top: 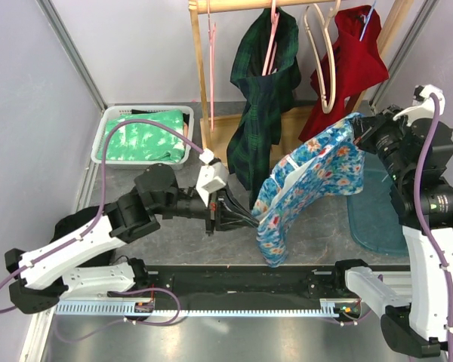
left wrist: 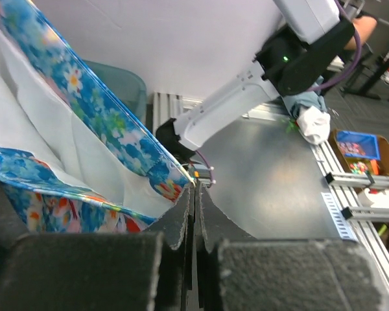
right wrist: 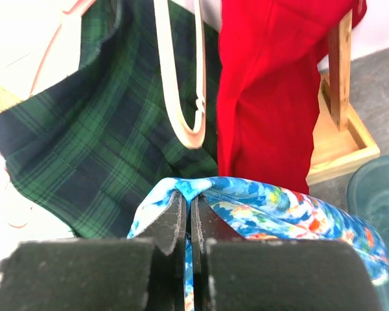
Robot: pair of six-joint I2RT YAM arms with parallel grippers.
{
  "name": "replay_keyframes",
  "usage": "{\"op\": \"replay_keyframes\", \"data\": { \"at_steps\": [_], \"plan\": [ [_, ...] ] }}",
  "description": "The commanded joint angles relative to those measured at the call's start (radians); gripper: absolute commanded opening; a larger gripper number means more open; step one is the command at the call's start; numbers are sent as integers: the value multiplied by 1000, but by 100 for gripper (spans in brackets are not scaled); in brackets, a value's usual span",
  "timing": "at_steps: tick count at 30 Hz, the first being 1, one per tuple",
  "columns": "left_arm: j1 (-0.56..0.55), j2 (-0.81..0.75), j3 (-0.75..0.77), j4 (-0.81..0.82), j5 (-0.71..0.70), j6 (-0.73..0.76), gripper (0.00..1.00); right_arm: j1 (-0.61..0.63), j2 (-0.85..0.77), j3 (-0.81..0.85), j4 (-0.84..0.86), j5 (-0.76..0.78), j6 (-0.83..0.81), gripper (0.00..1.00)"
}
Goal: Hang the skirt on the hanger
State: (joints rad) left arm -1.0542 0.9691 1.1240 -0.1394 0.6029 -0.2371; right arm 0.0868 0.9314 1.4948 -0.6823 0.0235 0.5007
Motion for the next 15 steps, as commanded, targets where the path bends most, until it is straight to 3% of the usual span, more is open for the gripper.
{"op": "replay_keyframes", "data": {
  "at_steps": [1,3,8,12,15],
  "plan": [
    [-105,8,19,64,-7,-13,2,-13,36,110,32,60,-56,0],
    [-136,7,-10,67,-60,-4,2,-13,55,95,62,-17,-53,0],
    [-205,-32,-130,119,-253,-37,2,11,119,-149,236,-218,13,0],
    [-233,-89,-321,195,-370,-128,2,253,197,-304,383,-104,1,0],
    [-254,-139,-447,205,-481,-191,2,347,300,-378,467,-33,7,0]
  ]
}}
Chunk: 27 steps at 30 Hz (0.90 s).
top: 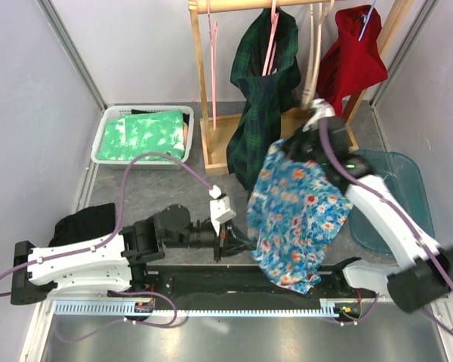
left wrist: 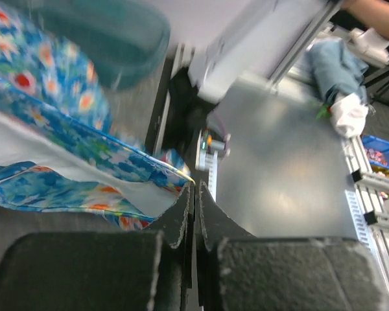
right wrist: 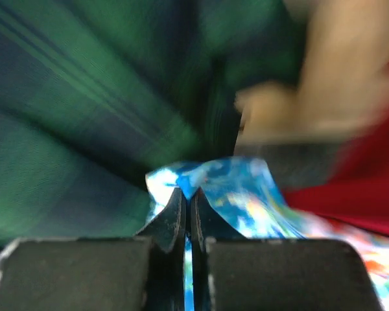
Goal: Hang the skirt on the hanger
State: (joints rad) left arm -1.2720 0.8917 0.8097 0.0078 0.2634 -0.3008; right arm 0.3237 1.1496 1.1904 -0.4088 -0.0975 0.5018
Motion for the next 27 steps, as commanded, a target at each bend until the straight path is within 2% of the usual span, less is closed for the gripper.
{"op": "replay_keyframes", "data": {
  "at_steps": [1,8,15,20,22,23,24,27],
  "plan": [
    [-52,-89,-164,57,-192,-144,2,142,129,-109,220,91,14,0],
    [-86,-194,-354,-2,-315,-282,2,224,335,-183,433,136,35,0],
    [-99,-253,-365,-173,-475,-350,2,290,436,-203,614,99,41,0],
    [-101,-300,-356,-238,-552,-357,2,302,443,-193,683,-34,47,0],
    [-101,-316,-348,-276,-588,-369,4,308,456,-174,688,-103,43,10],
    [-101,-323,-342,-287,-602,-377,12,310,460,-170,700,-126,40,20],
    [-101,-329,-336,-310,-637,-379,34,310,461,-167,703,-139,40,38],
    [-101,-349,-301,-342,-737,-376,60,310,441,-172,657,-98,41,56]
  ]
}}
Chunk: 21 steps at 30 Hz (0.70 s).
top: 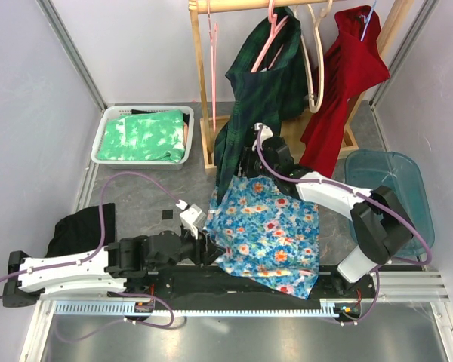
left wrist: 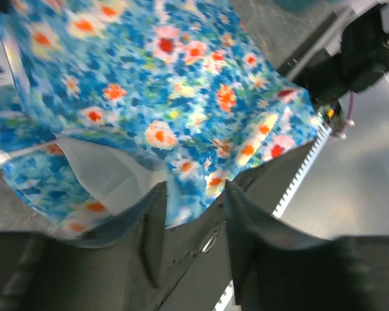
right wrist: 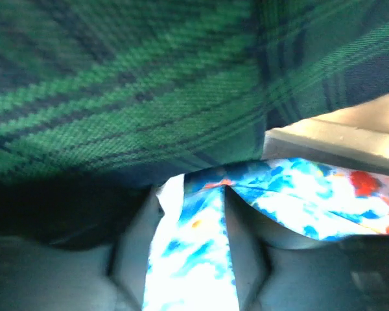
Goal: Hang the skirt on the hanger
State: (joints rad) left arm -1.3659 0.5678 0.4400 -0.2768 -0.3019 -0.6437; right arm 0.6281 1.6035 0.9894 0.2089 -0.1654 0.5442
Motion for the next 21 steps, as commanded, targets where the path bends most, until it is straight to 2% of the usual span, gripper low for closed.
{"op": "replay_keyframes", "data": {
  "at_steps": [1,2,3,8,15,20,21],
  "plan": [
    [-7,-26,92,-74,-198,-28,64,7,-23,25,24,-10,-6,58],
    [-7,-25,106,-84,-254,-19,70,7,-46,9,6,18,-9,61],
    [-6,-20,118,-88,-278,-11,72,7,-62,3,-6,38,-6,61],
    [-5,84,204,-81,-381,42,75,5,-174,-52,-132,190,28,61],
    [5,262,276,-48,-421,55,75,7,-290,-222,-255,244,53,49],
    [63,285,416,-140,-425,96,77,9,-511,-227,-471,236,-10,56],
    [118,267,452,-163,-405,105,78,9,-551,-219,-500,228,-22,58]
  ]
}}
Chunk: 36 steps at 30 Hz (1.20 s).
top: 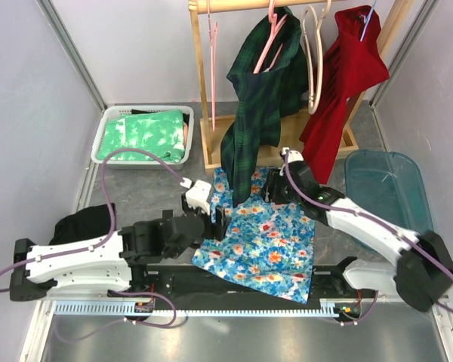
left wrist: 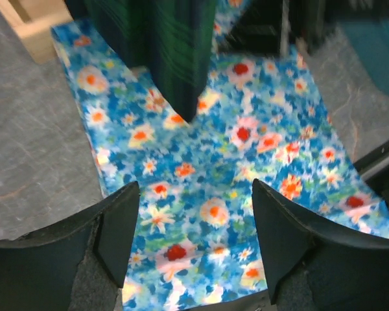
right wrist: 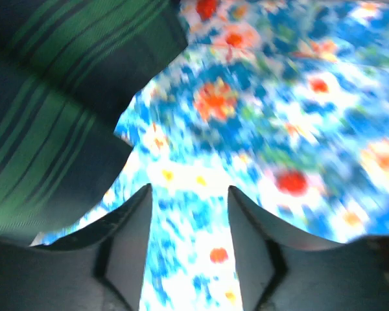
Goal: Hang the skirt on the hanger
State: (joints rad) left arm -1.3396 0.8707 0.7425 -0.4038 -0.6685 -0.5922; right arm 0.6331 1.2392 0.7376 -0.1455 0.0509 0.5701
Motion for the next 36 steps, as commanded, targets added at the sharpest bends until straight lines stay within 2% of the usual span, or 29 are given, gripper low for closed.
{"op": "replay_keyframes", "data": {
  "at_steps": [1,2,5,10,14,19,23,29,36],
  "plan": [
    [124,-47,165,-47,-16,60,78,4,-223,42,-191,-9,-73,60],
    [158,-59,181,-52,45,74,78,4,-292,64,-213,-20,-85,63],
    [305,-90,251,-75,115,121,78,4,-380,120,-284,-77,-137,68],
    [396,-49,403,-99,122,205,79,4,-409,216,-396,-137,-194,71],
    [453,46,507,-44,150,267,79,4,-414,281,-404,-201,-237,72],
    [523,164,650,34,188,330,79,4,-425,339,-427,-189,-251,72],
    [615,278,742,60,279,327,79,4,-437,379,-437,-169,-254,72],
    [683,433,833,91,359,310,77,4,-454,390,-445,-154,-246,72],
    [694,544,894,118,371,333,74,4,-465,387,-466,-115,-251,72]
  ]
}}
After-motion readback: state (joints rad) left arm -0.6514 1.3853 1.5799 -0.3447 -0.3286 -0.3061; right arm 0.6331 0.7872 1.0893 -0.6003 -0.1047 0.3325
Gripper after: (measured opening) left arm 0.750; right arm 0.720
